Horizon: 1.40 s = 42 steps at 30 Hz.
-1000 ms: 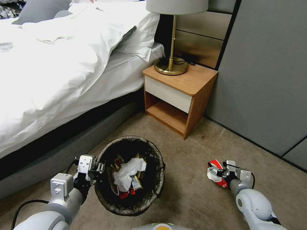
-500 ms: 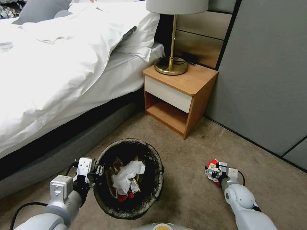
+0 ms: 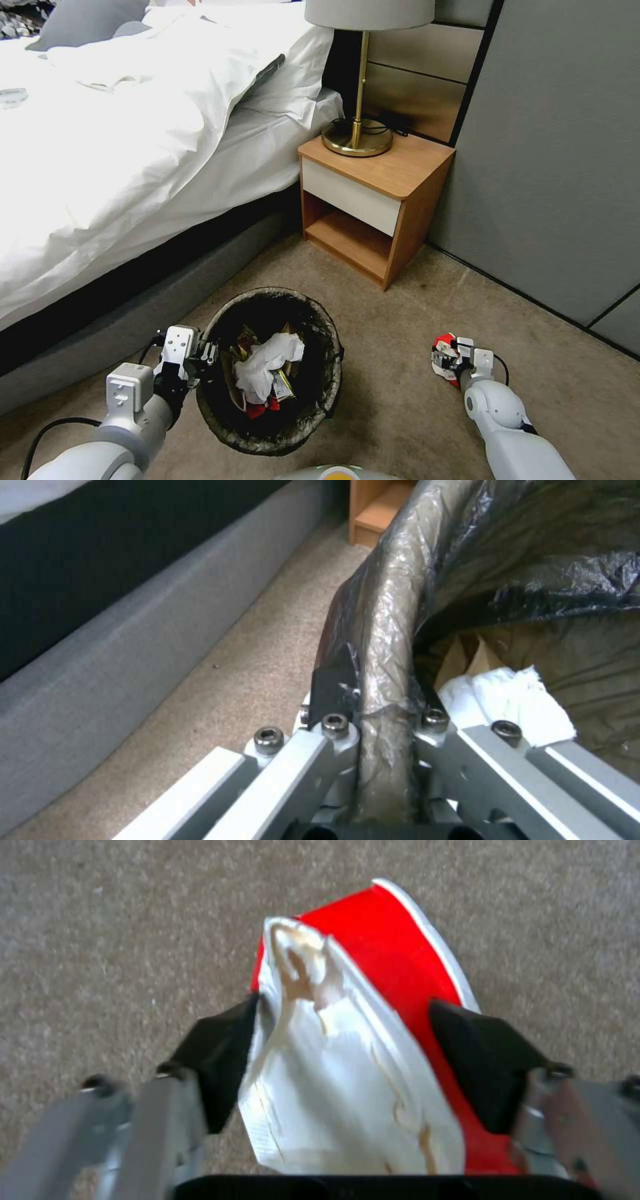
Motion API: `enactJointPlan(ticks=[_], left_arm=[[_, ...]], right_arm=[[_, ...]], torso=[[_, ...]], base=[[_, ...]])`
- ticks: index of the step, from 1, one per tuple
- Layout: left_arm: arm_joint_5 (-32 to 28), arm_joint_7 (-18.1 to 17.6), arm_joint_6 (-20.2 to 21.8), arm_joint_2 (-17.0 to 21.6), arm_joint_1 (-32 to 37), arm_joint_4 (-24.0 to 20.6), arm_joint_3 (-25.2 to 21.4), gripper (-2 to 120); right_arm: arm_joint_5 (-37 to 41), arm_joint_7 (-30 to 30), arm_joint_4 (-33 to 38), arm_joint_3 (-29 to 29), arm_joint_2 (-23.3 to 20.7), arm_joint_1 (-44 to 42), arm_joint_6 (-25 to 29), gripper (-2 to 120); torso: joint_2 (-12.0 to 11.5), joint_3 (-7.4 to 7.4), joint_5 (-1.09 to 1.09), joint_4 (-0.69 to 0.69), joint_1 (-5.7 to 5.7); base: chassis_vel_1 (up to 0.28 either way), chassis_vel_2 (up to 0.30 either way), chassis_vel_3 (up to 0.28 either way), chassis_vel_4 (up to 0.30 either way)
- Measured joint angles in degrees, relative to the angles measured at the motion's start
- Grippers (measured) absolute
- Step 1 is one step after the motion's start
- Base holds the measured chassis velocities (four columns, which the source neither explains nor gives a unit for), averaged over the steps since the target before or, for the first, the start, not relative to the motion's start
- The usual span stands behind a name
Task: Pick up the trash bin, then pick up the garbage from the floor and place it into the trash bin.
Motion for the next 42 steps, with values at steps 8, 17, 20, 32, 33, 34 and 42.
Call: enactJointPlan(ticks=[8,17,20,32,33,34,42], left_arm=[[0.03,0.07,0.00,0.00,0.04,0.00,0.10,1],[0.18,0.08,-0.01,-0.18,0.12,0.00,0.17,1],[0.20,0.08,-0.02,-0.17,0.17,0.00,0.18,1],[0.52,0.09,-0.15,-0.25,0.33,0.00,0.49,1],[0.52,0.09,-0.15,-0.21,0.33,0.00,0.41,1],[0.52,0.09,-0.15,-0.21,0.33,0.00,0.41,1],[0.53,0.09,-0.15,-0.15,0.40,0.00,0.38,1]], right_arm=[[-0.08,-0.02,-0.16,0.01,-0.04,-0.57,0.63,32],[-0.52,0.47,-0.83,0.02,-0.09,-0.46,2.19,3],[-0.51,0.79,-0.86,0.05,-0.10,-0.41,2.80,0],[-1.32,3.82,4.62,1.82,-0.41,-2.45,7.39,0],[-2.29,3.82,7.84,2.55,-0.77,-3.55,7.81,0],[-2.29,3.82,7.84,2.55,-0.77,-3.55,7.81,0],[-1.28,1.93,32.23,4.94,-4.43,-9.07,4.29,0]], torso=[[0.00,0.00,0.00,0.01,0.00],[0.00,0.00,0.01,0.00,0.00],[0.00,0.00,0.00,0.00,0.00],[0.00,0.00,0.01,0.01,0.00],[0.00,0.00,0.00,0.00,0.00],[0.00,0.00,0.00,0.00,0.00],[0.00,0.00,-0.02,0.02,0.00]], base=[[0.000,0.000,0.000,0.000],[0.000,0.000,0.000,0.000],[0.000,0.000,0.000,0.000],[0.000,0.000,0.000,0.000],[0.000,0.000,0.000,0.000],[0.000,0.000,0.000,0.000],[0.000,0.000,0.000,0.000]])
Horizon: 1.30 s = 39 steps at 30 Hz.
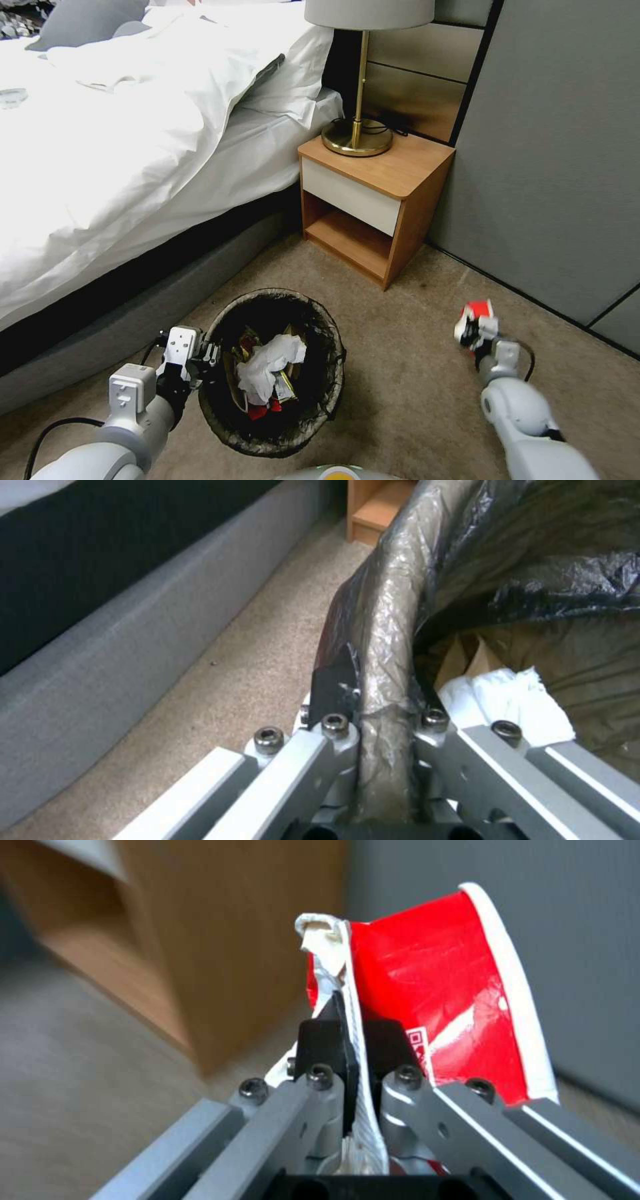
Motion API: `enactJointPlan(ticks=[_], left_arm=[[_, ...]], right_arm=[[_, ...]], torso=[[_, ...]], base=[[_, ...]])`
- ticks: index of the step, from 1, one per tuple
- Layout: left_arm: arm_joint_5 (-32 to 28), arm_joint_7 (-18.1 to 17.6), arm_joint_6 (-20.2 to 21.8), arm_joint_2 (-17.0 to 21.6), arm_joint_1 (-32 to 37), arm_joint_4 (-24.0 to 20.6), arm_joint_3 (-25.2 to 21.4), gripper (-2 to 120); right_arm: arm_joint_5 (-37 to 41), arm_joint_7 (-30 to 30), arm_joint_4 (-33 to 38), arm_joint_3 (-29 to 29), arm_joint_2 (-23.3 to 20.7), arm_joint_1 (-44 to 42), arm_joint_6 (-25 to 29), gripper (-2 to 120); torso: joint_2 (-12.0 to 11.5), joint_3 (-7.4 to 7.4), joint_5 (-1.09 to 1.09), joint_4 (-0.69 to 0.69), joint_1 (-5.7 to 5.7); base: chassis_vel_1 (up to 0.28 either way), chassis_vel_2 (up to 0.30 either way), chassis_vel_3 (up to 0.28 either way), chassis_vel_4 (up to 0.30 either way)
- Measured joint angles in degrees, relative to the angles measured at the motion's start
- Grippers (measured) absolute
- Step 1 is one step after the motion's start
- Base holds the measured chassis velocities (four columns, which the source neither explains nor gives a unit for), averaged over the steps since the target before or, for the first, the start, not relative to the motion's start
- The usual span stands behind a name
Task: Pick up the trash bin, then pick up the garbage from the floor and place it into the trash bin.
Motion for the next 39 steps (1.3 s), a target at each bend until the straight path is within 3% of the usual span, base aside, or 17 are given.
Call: enactJointPlan(ticks=[2,6,8,14,16,23,39], left_arm=[[0.04,0.00,0.00,0.02,0.02,0.00,0.20,1],[0.07,0.00,0.00,0.01,0.06,0.00,0.22,1],[0.08,-0.03,0.02,0.05,0.18,0.00,0.16,1],[-0.07,-0.04,0.11,0.02,0.21,0.00,0.14,1],[-0.09,-0.08,0.17,-0.11,0.22,0.00,0.21,1],[-0.02,-0.17,0.34,-0.67,0.16,0.00,0.92,1],[0.69,-0.36,0.54,-1.65,-0.11,0.00,1.01,1]], right_arm=[[1.31,-1.86,10.31,-0.59,-1.61,-1.67,-3.03,0],[2.17,-2.46,16.38,-2.50,-2.43,-2.16,-5.16,0],[2.89,-2.51,22.69,-6.67,-3.61,-1.96,-7.31,0],[3.18,-3.30,27.39,-13.21,-5.39,-0.68,-8.87,0],[3.21,-6.32,29.67,-16.09,-6.50,-0.17,-9.11,0],[5.01,-13.22,31.77,-21.76,-8.53,1.15,-7.47,0],[1.75,-17.53,27.90,-38.68,-11.38,6.46,-6.08,0]], torso=[[0.00,0.00,0.02,-0.02,0.00],[0.00,0.00,0.01,-0.01,0.00],[0.00,0.00,0.00,-0.02,0.00],[0.00,0.00,0.02,-0.01,0.00],[0.00,0.00,0.02,-0.01,0.00],[0.00,0.00,0.02,-0.01,0.00],[0.00,0.00,0.02,-0.01,-0.01]], base=[[0.000,0.000,0.000,0.000],[0.000,0.000,0.000,0.000],[0.000,0.000,0.000,0.000],[0.000,0.000,0.000,0.000],[0.000,0.000,0.000,0.000],[0.000,0.000,0.000,0.000],[0.000,0.000,0.000,0.000]])
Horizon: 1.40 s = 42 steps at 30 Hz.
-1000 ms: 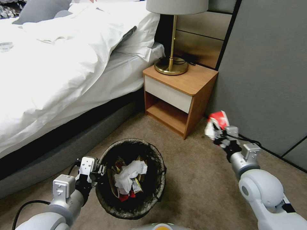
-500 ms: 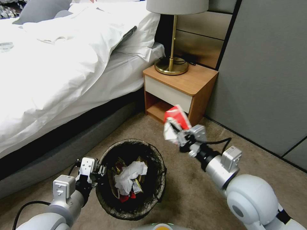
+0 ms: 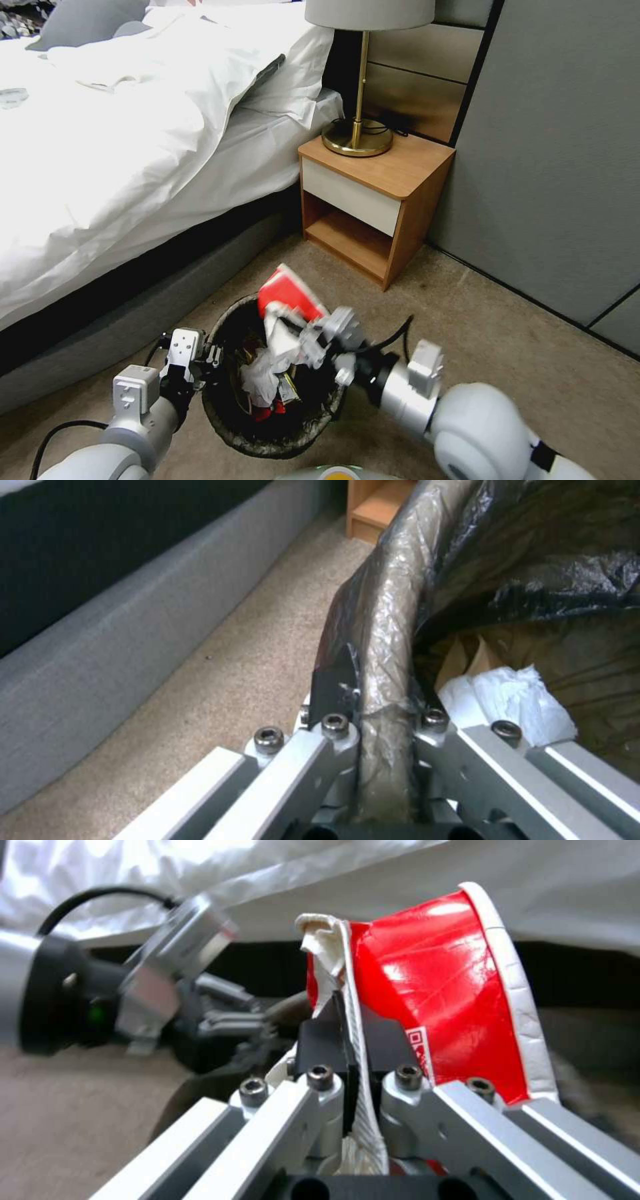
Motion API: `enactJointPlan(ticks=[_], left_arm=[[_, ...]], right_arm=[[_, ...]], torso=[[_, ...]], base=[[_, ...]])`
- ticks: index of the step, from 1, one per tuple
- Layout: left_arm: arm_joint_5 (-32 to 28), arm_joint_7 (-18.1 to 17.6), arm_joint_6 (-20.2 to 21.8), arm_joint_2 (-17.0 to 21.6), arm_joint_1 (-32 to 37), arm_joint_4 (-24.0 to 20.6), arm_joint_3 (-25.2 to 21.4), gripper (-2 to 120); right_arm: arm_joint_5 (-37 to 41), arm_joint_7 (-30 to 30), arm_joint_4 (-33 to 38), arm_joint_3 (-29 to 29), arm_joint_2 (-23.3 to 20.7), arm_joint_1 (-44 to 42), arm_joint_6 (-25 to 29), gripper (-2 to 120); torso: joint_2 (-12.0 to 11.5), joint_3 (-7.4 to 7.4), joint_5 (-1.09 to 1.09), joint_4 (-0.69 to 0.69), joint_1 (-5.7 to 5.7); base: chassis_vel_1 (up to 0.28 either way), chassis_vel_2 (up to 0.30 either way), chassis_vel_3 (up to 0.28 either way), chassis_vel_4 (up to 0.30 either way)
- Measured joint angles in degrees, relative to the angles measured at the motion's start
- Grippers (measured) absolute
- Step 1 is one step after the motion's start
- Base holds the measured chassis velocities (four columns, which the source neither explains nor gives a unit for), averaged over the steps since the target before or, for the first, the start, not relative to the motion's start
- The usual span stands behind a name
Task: Pick up the trash bin, then pick up the garbage from the floor and place it into the trash bin.
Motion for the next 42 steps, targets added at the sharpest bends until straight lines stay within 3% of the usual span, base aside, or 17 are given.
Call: enactJointPlan(ticks=[6,12,22,26,31,32,39,42], left_arm=[[0.26,-0.01,0.00,-0.19,0.03,0.00,0.04,1],[0.30,-0.01,-0.01,-0.38,0.01,0.00,0.15,1],[0.32,0.01,-0.02,-0.42,0.08,0.00,0.24,1],[0.31,0.06,-0.02,-0.29,0.16,0.00,0.19,1],[0.31,0.08,-0.03,-0.19,0.17,0.00,0.14,1],[0.31,0.09,-0.07,-0.27,-0.12,0.00,0.19,1],[0.29,0.09,-0.21,-0.34,-0.44,0.00,0.10,1],[0.21,0.09,-0.34,-0.34,-0.62,0.00,-0.01,1]], right_arm=[[-2.33,0.01,-1.05,-3.89,-0.91,0.70,-1.06,0],[-3.66,3.94,-1.68,-6.30,-1.21,0.50,-2.12,22],[-2.03,5.89,-1.09,-6.21,-1.30,0.52,-4.51,54],[-1.82,6.28,-0.99,-5.79,-0.77,0.58,-4.75,73],[-1.69,6.28,-0.48,-5.01,-0.62,0.51,-4.63,84],[-0.67,6.28,1.92,0.31,-0.63,-1.27,-2.78,99],[0.59,11.91,6.49,9.49,-0.08,-6.80,4.79,100],[-3.25,13.70,7.84,19.08,3.20,-12.05,10.88,100]], torso=[[0.00,0.00,0.00,-0.01,0.00],[0.00,0.00,0.00,0.00,0.00],[0.00,0.00,0.00,0.00,0.00],[0.00,0.00,0.00,0.00,0.00],[0.00,0.00,0.00,0.00,0.00],[0.00,0.00,0.00,0.00,0.00],[0.00,0.00,0.00,0.01,0.00],[0.00,0.00,0.00,-0.01,0.01]], base=[[0.000,0.000,0.000,0.000],[0.000,0.000,0.000,0.000],[0.000,0.000,0.000,0.000],[0.000,0.000,0.000,0.000],[0.000,0.000,0.000,0.000],[0.000,0.000,0.000,0.000],[0.000,0.000,0.000,0.000],[0.000,0.000,0.000,0.000]])
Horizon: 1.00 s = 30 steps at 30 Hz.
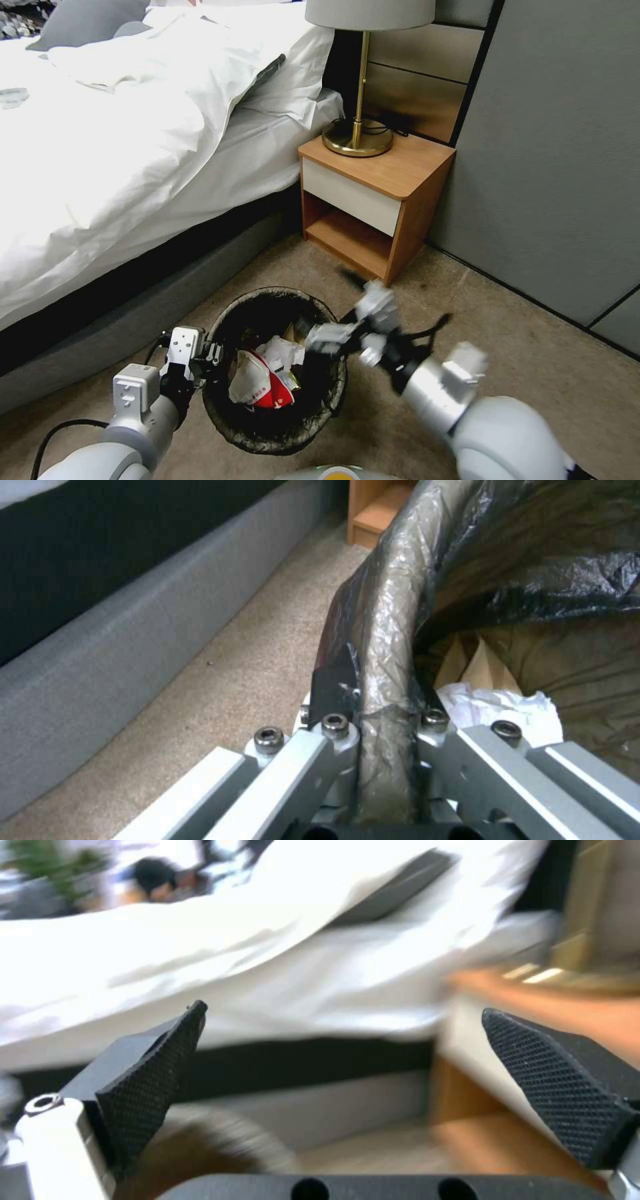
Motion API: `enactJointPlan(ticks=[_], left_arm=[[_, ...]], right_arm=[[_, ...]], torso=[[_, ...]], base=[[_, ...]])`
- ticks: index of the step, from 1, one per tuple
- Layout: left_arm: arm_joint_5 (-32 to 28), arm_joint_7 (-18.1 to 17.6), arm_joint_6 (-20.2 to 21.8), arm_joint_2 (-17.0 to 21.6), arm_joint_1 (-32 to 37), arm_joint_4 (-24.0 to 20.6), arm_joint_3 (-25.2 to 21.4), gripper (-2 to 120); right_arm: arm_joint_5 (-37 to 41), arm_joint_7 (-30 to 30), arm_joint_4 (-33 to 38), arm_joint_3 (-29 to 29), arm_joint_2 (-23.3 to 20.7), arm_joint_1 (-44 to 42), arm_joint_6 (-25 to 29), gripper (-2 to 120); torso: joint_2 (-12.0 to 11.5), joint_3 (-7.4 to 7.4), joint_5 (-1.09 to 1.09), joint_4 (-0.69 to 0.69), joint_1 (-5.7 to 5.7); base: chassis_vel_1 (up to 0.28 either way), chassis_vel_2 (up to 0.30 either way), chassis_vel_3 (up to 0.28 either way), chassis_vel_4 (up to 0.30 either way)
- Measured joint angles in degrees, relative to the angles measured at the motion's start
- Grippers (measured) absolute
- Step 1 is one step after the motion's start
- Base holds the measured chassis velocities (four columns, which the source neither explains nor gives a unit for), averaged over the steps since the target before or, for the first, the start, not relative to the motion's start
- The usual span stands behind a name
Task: Pick up the trash bin, then pick up the garbage from the floor and place it into the trash bin.
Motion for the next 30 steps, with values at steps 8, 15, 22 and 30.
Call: enactJointPlan(ticks=[8,15,22,30], left_arm=[[-0.50,-0.02,-0.14,0.02,-0.32,0.00,-0.29,1],[-1.51,-0.04,-0.14,0.46,-1.04,0.00,-0.71,1],[-1.66,-0.06,-0.14,0.55,-1.57,0.00,-0.94,1],[-1.68,-0.09,0.35,0.66,-2.07,0.00,-0.99,1]], right_arm=[[-4.91,3.79,-0.50,13.45,6.00,-7.01,3.81,100],[-8.51,1.46,-1.96,22.92,13.42,-17.04,7.78,100],[-11.69,-1.25,-3.46,26.65,17.54,-23.55,15.31,100],[-13.09,2.09,-4.75,24.34,17.34,-28.95,20.93,100]], torso=[[0.00,0.00,0.00,0.02,0.00],[0.00,0.00,-0.01,0.00,0.00],[0.00,0.00,0.00,0.01,0.00],[0.00,0.00,-0.01,0.02,0.00]], base=[[0.000,0.000,0.000,0.000],[0.000,0.000,0.000,0.000],[0.000,0.000,0.000,0.000],[0.000,0.000,0.000,0.000]])
